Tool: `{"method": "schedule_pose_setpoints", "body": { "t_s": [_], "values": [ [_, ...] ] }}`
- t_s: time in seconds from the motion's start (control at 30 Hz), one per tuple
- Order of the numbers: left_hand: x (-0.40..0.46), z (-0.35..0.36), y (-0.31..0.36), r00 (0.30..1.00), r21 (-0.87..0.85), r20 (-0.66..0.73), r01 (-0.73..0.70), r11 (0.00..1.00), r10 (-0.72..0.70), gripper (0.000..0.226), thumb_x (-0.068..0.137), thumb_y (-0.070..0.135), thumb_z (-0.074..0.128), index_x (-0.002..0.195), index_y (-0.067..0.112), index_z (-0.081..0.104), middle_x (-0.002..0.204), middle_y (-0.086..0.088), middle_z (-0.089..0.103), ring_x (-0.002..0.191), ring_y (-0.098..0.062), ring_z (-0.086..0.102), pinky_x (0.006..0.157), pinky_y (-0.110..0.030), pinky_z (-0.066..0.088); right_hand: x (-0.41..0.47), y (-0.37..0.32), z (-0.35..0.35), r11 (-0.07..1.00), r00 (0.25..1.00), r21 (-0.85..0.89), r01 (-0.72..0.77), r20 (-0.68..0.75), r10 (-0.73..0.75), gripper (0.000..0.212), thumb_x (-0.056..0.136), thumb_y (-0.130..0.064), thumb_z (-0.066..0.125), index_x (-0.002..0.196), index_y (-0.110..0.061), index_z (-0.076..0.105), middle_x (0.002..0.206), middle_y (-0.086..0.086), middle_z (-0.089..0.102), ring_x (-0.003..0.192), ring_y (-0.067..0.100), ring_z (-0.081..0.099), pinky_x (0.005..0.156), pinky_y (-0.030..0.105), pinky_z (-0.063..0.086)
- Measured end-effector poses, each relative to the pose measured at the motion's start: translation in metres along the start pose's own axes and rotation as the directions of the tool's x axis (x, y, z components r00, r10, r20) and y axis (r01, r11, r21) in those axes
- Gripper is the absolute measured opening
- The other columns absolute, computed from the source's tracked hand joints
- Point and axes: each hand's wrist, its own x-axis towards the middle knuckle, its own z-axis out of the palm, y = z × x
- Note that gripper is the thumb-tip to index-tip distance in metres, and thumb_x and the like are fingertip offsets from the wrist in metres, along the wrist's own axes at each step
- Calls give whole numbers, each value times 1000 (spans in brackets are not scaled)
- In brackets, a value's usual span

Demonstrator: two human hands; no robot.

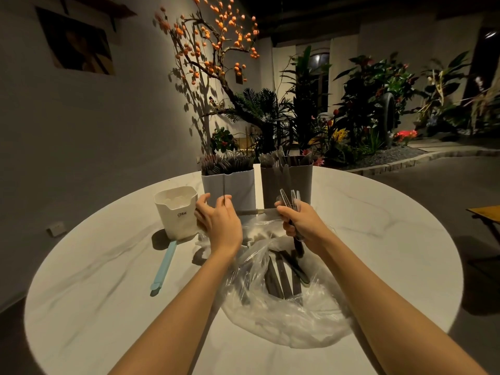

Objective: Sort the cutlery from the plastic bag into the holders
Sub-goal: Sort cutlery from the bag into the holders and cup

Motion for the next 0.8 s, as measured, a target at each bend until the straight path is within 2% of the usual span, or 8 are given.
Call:
{"method": "schedule_pose_setpoints", "body": {
  "t_s": [0.07,0.17,0.23,0.3,0.4,0.53,0.67,0.8],
  "values": [
    [-2,1,-5,981,104,56,-190,976,185,34,102,21,36,101,9,68,126,-10,48,121,-26,40,106,-38,24,-1,-1,1,1000,1000,26,9,14,-9,13,100,-18,48,100,-8,56,64,1,47,47,9,38,46,20,28],
    [-9,0,-3,886,141,211,-445,884,413,40,98,25,29,97,10,66,99,-5,62,99,-23,52,99,-37,29,-3,-3,1,999,999,47,26,37,-28,16,100,-21,50,89,-10,54,62,0,44,47,8,39,46,21,27],
    [-14,-1,0,812,129,309,-551,824,495,38,101,27,29,98,10,63,92,-4,59,86,-21,51,91,-38,37,-3,-4,1,999,999,41,24,29,-25,28,99,-26,51,75,-12,49,60,1,42,46,9,38,47,21,27],
    [-15,-1,1,787,156,362,-580,799,500,31,104,26,32,100,10,59,92,-5,53,77,-22,49,78,-39,42,-4,-7,2,995,1000,96,9,11,-11,30,99,-30,50,75,-12,50,59,1,42,46,9,38,47,20,29],
    [-13,-3,4,840,210,310,-517,830,444,25,104,28,31,97,11,48,93,-5,49,70,-24,52,63,-41,46,-5,-9,1,977,1000,215,-10,21,6,30,102,-33,40,100,-9,58,63,0,46,49,9,37,50,20,29],
    [-11,-8,11,904,92,244,-382,920,351,17,104,26,34,93,15,41,85,-2,51,63,-18,50,55,-32,37,-7,-9,3,971,997,235,-42,72,25,35,104,-32,34,116,-8,56,66,0,46,48,7,37,48,18,30],
    [-12,-7,19,916,-140,300,-232,963,265,15,102,24,45,93,12,48,76,4,53,64,-6,47,56,-22,37,-8,-9,7,997,990,74,-34,139,23,36,104,-33,33,115,-8,58,65,0,47,50,8,38,48,18,31],
    [-14,-5,28,941,-358,299,-44,933,159,13,97,30,56,91,18,55,80,-13,58,70,-15,53,68,-31,49,-10,-5,12,992,971,-127,25,239,7,38,104,-33,37,113,-4,60,66,-1,47,52,7,39,50,18,34]
  ]
}}
